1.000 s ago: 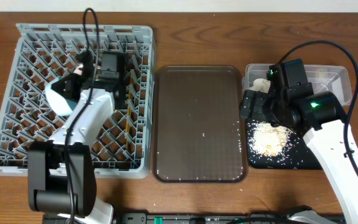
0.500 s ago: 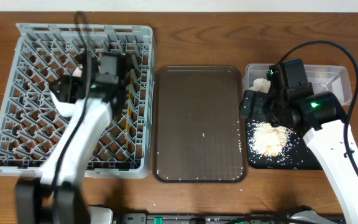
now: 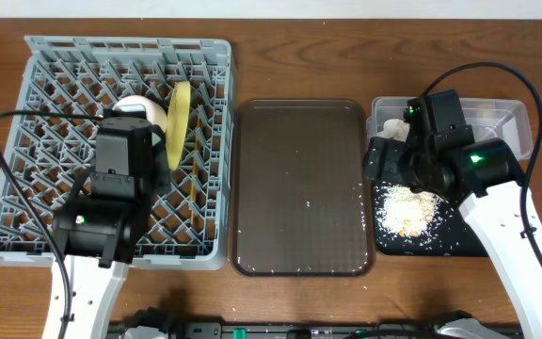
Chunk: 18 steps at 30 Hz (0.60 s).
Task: Sort waste into correct bins and load items into the dishwasher
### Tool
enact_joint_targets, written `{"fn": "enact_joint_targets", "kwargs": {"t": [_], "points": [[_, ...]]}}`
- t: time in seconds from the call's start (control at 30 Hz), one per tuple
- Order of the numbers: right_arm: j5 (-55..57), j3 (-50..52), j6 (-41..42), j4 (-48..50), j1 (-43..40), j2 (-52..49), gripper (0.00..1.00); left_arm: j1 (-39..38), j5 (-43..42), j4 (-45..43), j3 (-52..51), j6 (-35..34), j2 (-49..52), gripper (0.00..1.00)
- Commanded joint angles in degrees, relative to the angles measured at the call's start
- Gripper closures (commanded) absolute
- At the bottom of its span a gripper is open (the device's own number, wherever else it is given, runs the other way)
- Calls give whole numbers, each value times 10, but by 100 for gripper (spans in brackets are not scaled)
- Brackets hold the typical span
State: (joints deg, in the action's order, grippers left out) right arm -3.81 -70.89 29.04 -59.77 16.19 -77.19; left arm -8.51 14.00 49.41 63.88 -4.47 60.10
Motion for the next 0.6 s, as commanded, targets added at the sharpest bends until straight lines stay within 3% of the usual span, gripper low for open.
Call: {"fn": "enact_joint_targets", "kwargs": {"t": [0.0,0.13,0.3,0.43,0.5,0.57], "points": [[5,-9,-17,0,-5,6,3,-26,-64,23,8,-64,-9,44],[1,-9,-35,1,-2,6,2,-77,-120,28,8,-69,-10,44],[-3,-9,-41,3,7,6,1,-141,-125,28,8,-73,-10,41],[-3,-9,-45,6,15,6,1,-165,-125,28,8,-73,-10,36],[-3,-9,-45,6,16,6,1,-170,-125,29,8,-73,-10,23],[-3,-9,-44,4,16,6,1,-170,-125,29,8,-73,-10,20]]}}
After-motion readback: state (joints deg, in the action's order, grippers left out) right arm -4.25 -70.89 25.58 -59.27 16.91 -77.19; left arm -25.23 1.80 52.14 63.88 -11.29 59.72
